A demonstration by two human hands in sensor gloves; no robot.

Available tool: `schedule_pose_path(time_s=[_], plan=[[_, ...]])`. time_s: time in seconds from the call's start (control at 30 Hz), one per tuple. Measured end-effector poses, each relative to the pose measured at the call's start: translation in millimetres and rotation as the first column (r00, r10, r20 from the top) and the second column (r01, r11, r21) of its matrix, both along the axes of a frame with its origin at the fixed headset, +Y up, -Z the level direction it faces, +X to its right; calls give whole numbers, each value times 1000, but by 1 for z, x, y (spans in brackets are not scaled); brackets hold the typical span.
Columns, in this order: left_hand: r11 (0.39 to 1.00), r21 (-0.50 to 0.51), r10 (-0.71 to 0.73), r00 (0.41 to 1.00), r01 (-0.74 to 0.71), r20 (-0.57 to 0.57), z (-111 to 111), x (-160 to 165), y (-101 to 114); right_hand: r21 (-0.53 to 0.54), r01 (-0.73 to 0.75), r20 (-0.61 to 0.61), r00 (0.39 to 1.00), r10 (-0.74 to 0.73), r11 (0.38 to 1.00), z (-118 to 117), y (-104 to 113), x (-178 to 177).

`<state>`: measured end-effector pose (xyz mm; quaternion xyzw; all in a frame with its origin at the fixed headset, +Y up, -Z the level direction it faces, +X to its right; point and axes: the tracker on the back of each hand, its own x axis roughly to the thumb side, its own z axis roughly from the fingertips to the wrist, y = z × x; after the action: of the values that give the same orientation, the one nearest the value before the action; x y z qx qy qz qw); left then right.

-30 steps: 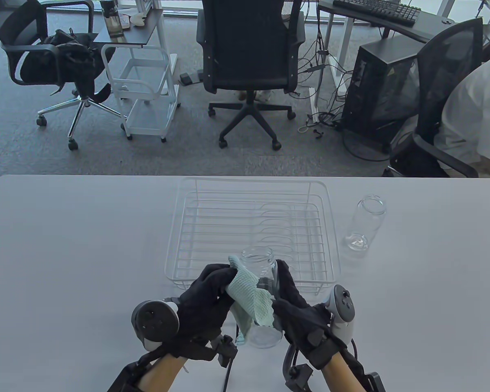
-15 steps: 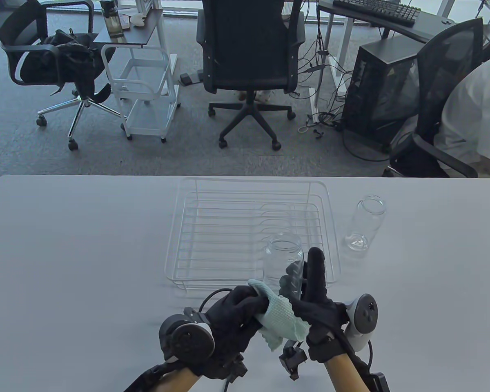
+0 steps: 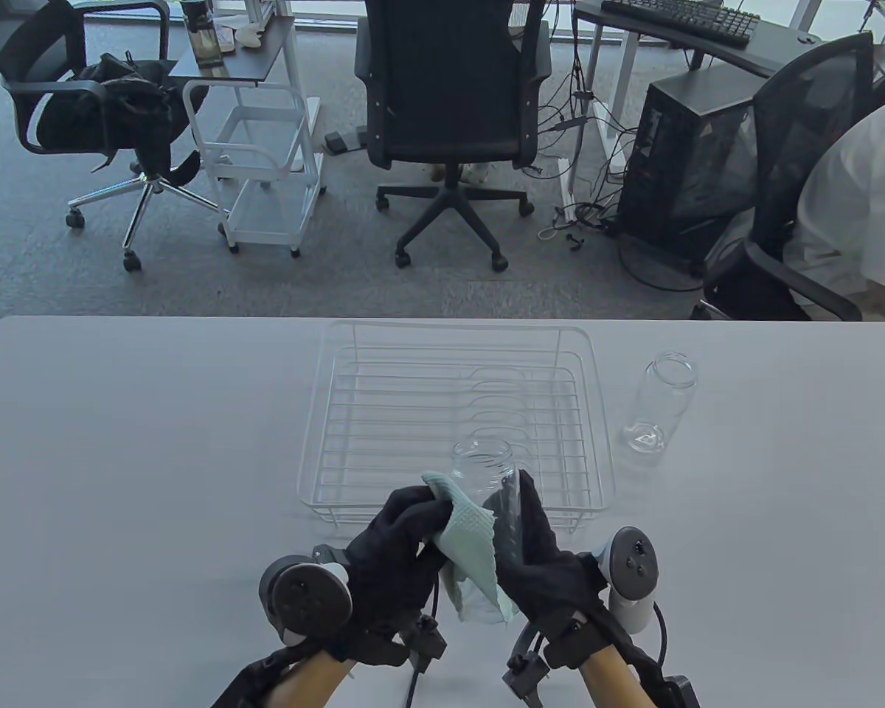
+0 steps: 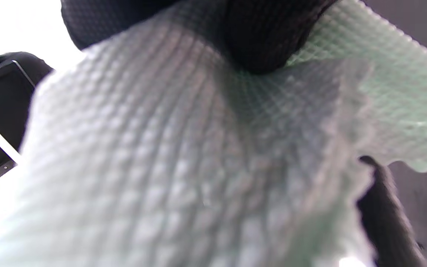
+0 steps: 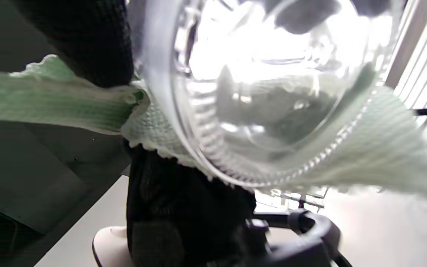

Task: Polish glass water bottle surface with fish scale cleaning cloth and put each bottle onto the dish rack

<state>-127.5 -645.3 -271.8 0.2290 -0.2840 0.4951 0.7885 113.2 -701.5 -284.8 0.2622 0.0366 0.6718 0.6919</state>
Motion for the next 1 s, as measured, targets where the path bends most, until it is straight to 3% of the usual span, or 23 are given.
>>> schedule_pose_path(time_s=[0.33,0.57,0.73,0.87,1.0], plan=[[999,-32,23,1000,-24,-2,-2,0,-9,-3,2,37,999,-2,1000,1,-2,-1],[989,31,-144,988,142,55,13,22,-20,37,134,138,981,-138,990,-4,4,11],[982,59,-183,981,179,65,18,32,-23,88,167,216,959,-183,982,-4,8,23],[986,59,-158,984,154,78,17,28,-22,4,290,83,954,-289,957,-6,10,24],[988,88,-128,990,123,56,16,24,-18,-10,221,1,975,-221,975,-8,10,25]])
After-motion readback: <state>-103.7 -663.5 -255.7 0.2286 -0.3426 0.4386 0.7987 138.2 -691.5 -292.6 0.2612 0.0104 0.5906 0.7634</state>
